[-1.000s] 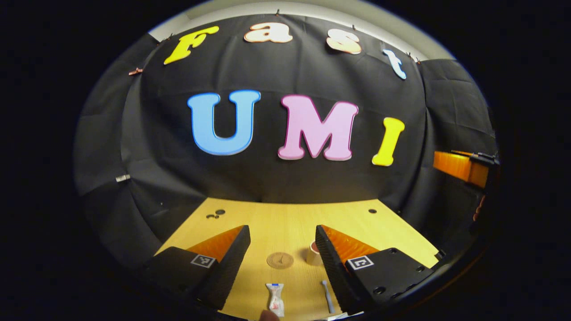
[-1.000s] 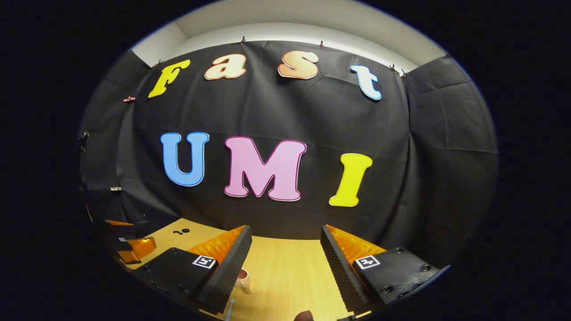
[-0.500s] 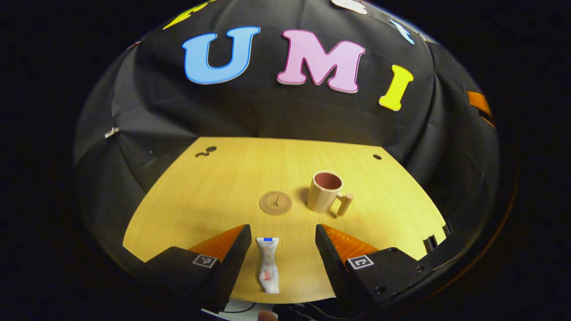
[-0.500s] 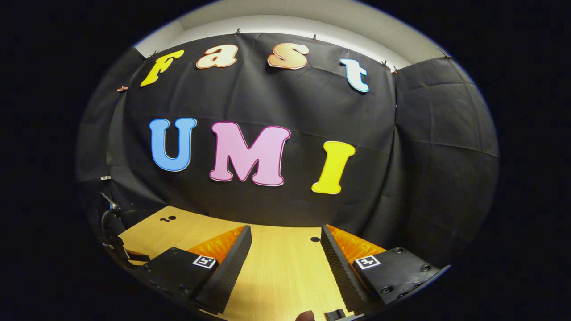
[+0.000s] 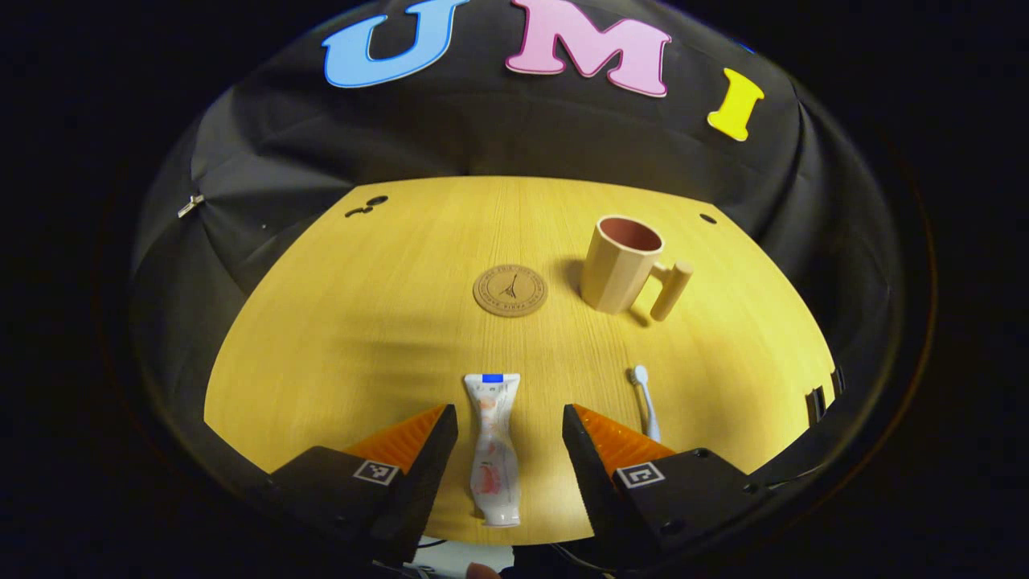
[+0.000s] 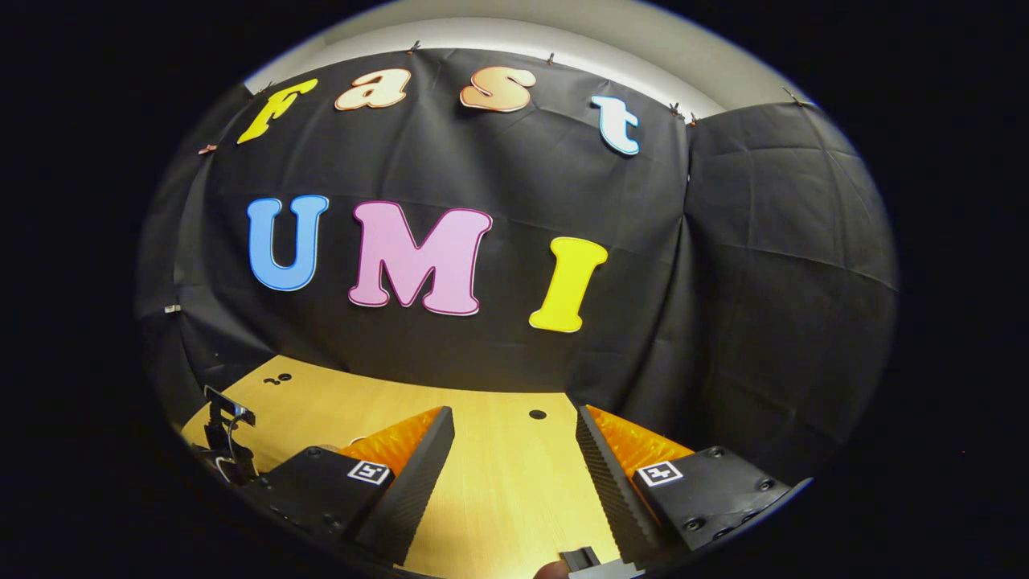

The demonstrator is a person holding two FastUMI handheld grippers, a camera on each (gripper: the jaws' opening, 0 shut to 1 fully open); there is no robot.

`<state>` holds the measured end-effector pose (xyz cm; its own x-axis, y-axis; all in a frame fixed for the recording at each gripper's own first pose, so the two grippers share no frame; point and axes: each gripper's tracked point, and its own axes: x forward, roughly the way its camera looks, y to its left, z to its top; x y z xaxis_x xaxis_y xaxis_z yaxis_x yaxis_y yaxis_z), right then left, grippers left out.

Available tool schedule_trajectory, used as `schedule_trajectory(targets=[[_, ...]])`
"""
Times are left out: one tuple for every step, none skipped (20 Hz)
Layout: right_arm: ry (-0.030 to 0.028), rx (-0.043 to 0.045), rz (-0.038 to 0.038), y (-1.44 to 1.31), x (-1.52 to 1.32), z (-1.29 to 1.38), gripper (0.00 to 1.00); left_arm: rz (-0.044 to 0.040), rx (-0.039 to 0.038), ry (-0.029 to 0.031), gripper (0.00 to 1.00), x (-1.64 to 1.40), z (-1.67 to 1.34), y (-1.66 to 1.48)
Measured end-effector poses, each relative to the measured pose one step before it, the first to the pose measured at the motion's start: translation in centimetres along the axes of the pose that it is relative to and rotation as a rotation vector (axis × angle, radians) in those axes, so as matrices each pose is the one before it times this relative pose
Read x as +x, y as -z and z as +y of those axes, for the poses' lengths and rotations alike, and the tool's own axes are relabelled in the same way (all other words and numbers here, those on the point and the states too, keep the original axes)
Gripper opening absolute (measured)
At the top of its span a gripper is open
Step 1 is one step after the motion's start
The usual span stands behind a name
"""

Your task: Put the toothbrush and toothpaste on the desktop into the cup, then pick up the cup and place it on the coaster on the desktop.

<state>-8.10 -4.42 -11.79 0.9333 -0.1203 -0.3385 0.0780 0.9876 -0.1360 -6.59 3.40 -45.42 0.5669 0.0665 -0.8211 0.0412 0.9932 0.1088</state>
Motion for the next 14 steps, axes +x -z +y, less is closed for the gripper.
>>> schedule_trajectory(targets=[[0.00443, 0.00119, 0.00608, 0.266, -0.067, -0.118, 0.94, 0.01683, -0.00232, -0.00195, 0.82, 0.514, 0.073, 0.320], [0.00319, 0.00352, 0.00380, 0.127, 0.052, -0.163, 0.94, 0.01749, -0.00190, -0.00453, 0.87, 0.545, 0.239, 0.386], [0.00463, 0.00359, 0.00448, 0.125, -0.035, -0.109, 0.94, 0.01460, -0.00489, -0.00370, 0.82, 0.522, 0.144, 0.159], [0.00262, 0.00264, 0.00571, 0.135, 0.004, -0.060, 0.94, 0.01162, -0.00542, -0.00073, 0.81, 0.440, 0.094, 0.123], [0.00225, -0.00006, 0.00326, 0.130, -0.043, -0.050, 0.94, 0.00824, -0.00198, -0.00107, 0.81, 0.375, 0.090, -0.029], [0.00412, -0.00304, 0.00081, 0.084, -0.112, -0.064, 0.94, 0.00961, 0.00163, -0.00092, 0.80, 0.314, 0.082, 0.122], [0.00398, -0.00263, 0.00177, 0.105, -0.057, -0.158, 0.94, 0.01089, 0.00488, -0.00164, 0.79, 0.295, 0.033, -0.025], [0.00140, 0.00045, 0.00188, 0.045, -0.038, -0.014, 0.94, 0.01129, 0.00721, -0.00281, 0.77, 0.430, 0.072, 0.200], [0.00251, 0.00288, 0.00299, 0.114, -0.028, -0.034, 0.94, 0.00965, 0.00649, -0.00174, 0.76, 0.282, 0.033, 0.140], [0.00177, 0.00441, 0.00214, 0.097, -0.015, -0.001, 0.94, 0.01099, 0.00229, -0.00247, 0.74, 0.310, 0.037, 0.300], [0.00231, 0.00389, 0.00253, 0.091, -0.025, -0.005, 0.94, 0.01320, -0.00196, 0.00271, 0.73, 0.272, -0.078, 0.229], [0.00212, 0.00207, 0.00150, 0.088, -0.001, -0.066, 0.94, 0.00634, -0.00089, 0.00337, 0.72, 0.247, -0.098, 0.176], [0.00234, 0.00132, 0.00341, 0.042, -0.073, 0.043, 0.94, 0.00432, 0.00469, -0.00039, 0.72, 0.229, -0.005, 0.083], [-0.00043, 0.00132, 0.00274, 0.123, 0.015, 0.066, 0.94, 0.00455, 0.00879, -0.00295, 0.71, 0.277, 0.016, 0.075]])
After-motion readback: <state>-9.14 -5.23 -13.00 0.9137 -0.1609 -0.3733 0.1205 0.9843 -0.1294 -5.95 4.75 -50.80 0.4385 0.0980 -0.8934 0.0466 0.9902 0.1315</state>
